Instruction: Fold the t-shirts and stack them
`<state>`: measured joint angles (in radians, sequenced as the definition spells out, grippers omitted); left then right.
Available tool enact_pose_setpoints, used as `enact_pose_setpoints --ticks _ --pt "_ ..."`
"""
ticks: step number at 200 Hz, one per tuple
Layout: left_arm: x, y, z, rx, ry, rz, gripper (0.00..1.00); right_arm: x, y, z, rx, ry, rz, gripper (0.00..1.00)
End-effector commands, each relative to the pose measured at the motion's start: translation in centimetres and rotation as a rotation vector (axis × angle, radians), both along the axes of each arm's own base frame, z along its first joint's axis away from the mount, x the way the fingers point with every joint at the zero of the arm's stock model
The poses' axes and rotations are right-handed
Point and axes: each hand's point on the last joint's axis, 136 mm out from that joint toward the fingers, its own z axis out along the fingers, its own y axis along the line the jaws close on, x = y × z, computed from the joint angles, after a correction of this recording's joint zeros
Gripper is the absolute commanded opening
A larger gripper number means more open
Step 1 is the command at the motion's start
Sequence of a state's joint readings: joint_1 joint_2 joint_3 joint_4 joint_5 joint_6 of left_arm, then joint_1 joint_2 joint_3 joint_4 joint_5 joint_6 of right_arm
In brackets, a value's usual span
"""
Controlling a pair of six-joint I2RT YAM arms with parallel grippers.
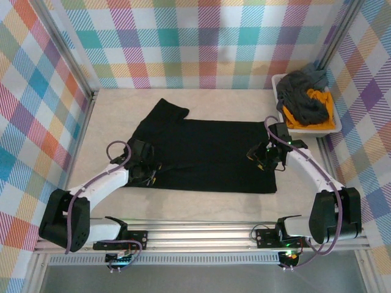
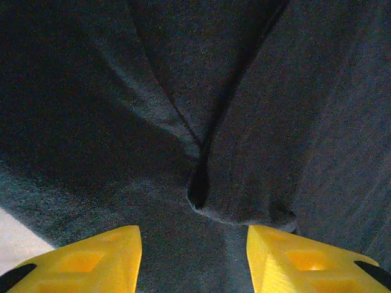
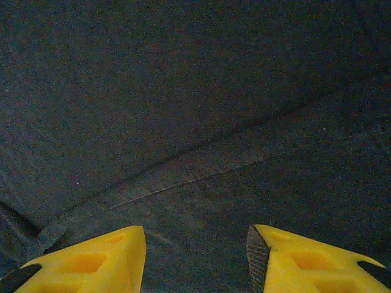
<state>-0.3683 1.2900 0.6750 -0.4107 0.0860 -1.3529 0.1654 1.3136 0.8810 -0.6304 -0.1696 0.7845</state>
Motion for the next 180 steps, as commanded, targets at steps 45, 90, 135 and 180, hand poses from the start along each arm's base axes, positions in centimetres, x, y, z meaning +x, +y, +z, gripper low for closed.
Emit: enact_pose_setpoints --ticks 45,90,135,180 --pt "1.8 -1.2 -0.5 0.017 -0.001 -0.005 0.37 -0.3 0.4 1.2 0.01 -0.01 0.024 0.48" --pt "3.8 -1.5 -0.4 0.055 -0.021 -0.044 0.1 -0.5 0.3 1.9 0.009 -0.027 0.026 0.49" --pt "7.1 -3.5 1.4 0.1 -0.065 -0.204 0.0 -0.3 0.3 2.7 0.009 -0.05 0.017 0.48" --pt "10.4 -7.6 2.2 0.158 -0.078 -0.458 0.0 0.0 0.3 3.2 0.011 -0.055 0.015 0.47"
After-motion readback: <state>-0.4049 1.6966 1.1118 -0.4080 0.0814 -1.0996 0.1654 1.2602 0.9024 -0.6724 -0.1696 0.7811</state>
